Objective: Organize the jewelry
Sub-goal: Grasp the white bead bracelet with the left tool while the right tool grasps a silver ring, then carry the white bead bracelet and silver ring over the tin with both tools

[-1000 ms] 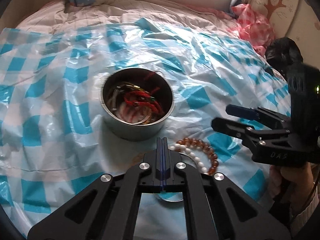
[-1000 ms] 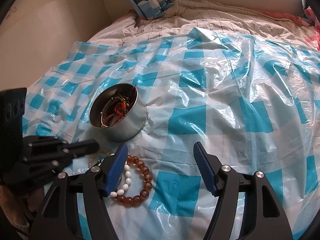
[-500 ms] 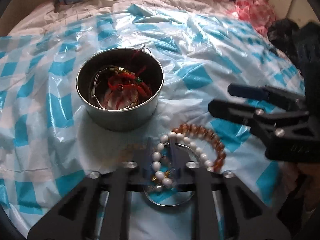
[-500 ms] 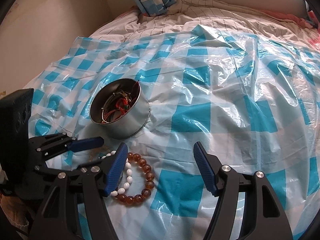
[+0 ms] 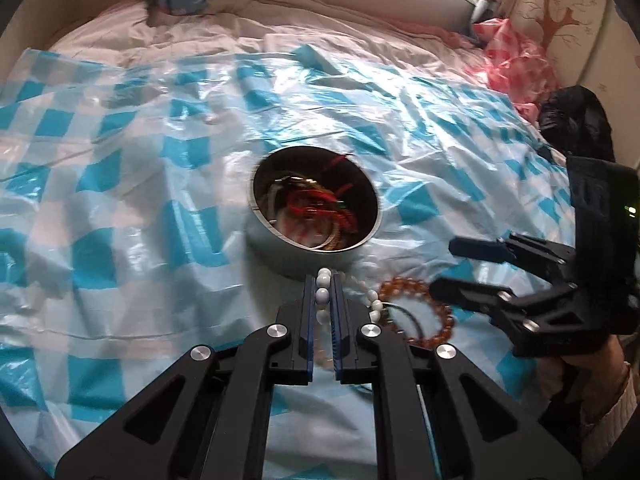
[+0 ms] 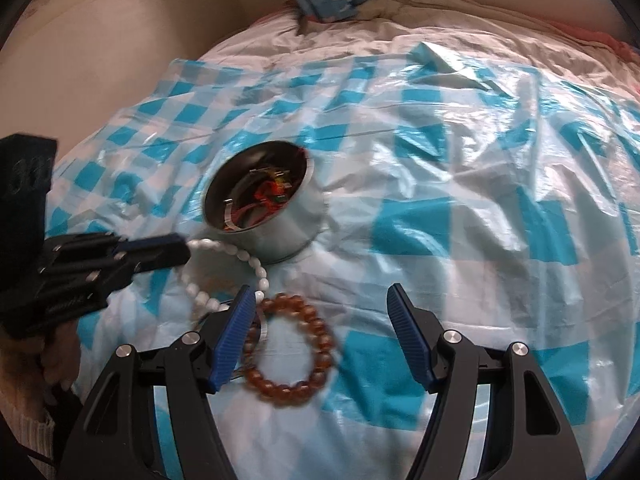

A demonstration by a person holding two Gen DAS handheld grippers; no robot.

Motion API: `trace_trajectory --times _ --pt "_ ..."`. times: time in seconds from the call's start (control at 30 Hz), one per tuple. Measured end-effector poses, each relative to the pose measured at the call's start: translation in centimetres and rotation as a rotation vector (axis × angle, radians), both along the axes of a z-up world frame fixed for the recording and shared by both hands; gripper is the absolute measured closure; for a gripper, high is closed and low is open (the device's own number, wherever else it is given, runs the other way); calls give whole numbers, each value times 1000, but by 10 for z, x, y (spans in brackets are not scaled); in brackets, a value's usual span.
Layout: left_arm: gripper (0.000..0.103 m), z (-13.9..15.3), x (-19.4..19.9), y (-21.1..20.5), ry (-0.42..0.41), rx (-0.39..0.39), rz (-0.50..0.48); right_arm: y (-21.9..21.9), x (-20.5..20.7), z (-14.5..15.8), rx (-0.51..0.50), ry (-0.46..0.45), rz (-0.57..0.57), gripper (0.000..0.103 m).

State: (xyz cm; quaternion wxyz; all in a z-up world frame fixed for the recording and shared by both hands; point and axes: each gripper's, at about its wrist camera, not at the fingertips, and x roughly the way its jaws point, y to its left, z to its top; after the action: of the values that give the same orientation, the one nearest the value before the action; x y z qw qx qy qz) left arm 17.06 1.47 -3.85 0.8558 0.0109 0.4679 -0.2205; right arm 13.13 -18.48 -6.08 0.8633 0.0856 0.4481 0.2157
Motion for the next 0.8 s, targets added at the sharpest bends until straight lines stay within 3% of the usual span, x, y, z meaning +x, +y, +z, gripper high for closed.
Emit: trace_trajectory --times 0.13,0.27,0.37,0.5,0.53,0.6,0.7,0.8 --pt "97 1 3 11 3 1 44 13 -3 -2 47 27 92 42" --pt "97 -2 3 12 11 8 43 28 -6 -10 9 58 150 54" --pt "97 -3 2 10 12 13 36 35 -6 -19 -49 78 149 55" --pt "97 -3 2 9 12 13 37 37 -3 -27 -44 94 147 55" --pt "97 -3 2 9 12 13 37 37 -2 -27 -33 96 149 58" --pt "97 -2 1 9 10 8 40 35 0 -28 -9 103 144 87" --pt "97 0 2 8 6 2 43 34 -1 -24 23 96 153 96" --pt "97 1 2 7 3 -1 42 31 -1 -19 61 78 151 97"
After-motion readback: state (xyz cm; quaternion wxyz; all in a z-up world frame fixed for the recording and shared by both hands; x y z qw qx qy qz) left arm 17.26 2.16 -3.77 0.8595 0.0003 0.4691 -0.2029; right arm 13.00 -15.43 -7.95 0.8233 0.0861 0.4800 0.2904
